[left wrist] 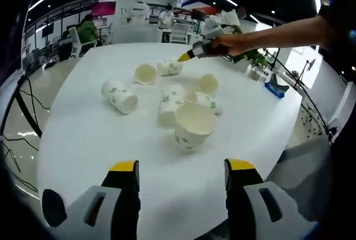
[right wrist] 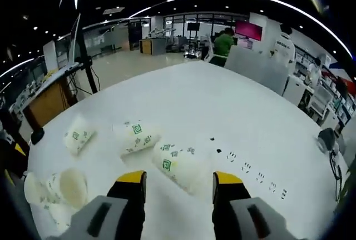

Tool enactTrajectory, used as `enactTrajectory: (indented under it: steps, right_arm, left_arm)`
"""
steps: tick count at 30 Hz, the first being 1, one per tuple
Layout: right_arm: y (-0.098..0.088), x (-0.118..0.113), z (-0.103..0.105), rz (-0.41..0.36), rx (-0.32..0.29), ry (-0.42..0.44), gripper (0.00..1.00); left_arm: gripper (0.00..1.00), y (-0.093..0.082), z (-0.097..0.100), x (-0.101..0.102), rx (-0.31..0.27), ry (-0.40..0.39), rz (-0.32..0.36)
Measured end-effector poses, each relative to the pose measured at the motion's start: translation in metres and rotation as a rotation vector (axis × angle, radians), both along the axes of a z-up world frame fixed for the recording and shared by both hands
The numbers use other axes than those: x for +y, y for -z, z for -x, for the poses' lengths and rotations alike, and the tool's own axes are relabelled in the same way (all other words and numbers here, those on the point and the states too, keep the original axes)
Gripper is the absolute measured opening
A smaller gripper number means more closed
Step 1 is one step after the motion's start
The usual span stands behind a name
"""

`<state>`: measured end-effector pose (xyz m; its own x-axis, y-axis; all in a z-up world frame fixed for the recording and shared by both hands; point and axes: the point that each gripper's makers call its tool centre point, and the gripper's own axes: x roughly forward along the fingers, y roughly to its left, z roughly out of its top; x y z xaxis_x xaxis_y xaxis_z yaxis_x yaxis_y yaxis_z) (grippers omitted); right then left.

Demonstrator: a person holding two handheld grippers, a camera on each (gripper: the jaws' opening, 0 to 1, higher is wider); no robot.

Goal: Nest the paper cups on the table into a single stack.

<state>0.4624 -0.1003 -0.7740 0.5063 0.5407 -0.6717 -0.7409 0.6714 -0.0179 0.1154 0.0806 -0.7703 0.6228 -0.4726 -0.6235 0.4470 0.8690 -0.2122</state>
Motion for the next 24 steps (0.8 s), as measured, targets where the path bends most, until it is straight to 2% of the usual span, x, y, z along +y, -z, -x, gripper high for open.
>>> enactTrajectory:
  steps: [2,4,7,11,12,14,15,16,19,21,24]
  right_arm:
    - [0.010,-0.002,-0.006,-0.010,0.024,0.006,0.46]
    - [0.017,0.003,-0.002,-0.056,0.074,0.017,0.46]
    - [0.038,0.004,-0.003,-0.077,0.094,-0.001,0.46]
    - [0.042,0.007,0.004,-0.111,0.101,-0.002,0.46]
    - [0.034,0.014,0.013,-0.121,0.104,-0.006,0.46]
    - [0.036,0.017,0.016,-0.114,0.089,-0.015,0.46]
    - [0.038,0.018,0.016,-0.115,0.082,-0.014,0.46]
    - [0.040,0.016,0.007,-0.142,0.081,0.004,0.46]
    - [0.039,0.018,0.000,-0.208,0.076,0.031,0.46]
    - [0.042,0.023,0.004,-0.224,0.077,0.019,0.44]
    - [0.052,0.021,-0.003,-0.242,0.082,0.007,0.41]
  left_arm:
    - [0.61,0.000,0.003,-0.006,0.005,0.013,-0.006]
    - [0.61,-0.001,0.005,-0.010,0.005,0.019,-0.011]
    - [0.61,-0.003,0.009,-0.014,0.005,0.022,-0.016]
    - [0.61,-0.001,0.012,-0.015,0.012,0.022,-0.024]
    - [0.61,0.000,0.013,-0.015,0.016,0.023,-0.026]
    - [0.61,0.002,0.015,-0.015,0.021,0.026,-0.030]
    - [0.61,0.003,0.016,-0.015,0.024,0.029,-0.033]
    - [0.61,0.003,0.017,-0.016,0.026,0.031,-0.035]
    - [0.61,0.004,0.019,-0.016,0.028,0.037,-0.042]
    - [0.61,0.005,0.019,-0.015,0.029,0.037,-0.043]
    - [0.61,0.007,0.019,-0.015,0.031,0.035,-0.044]
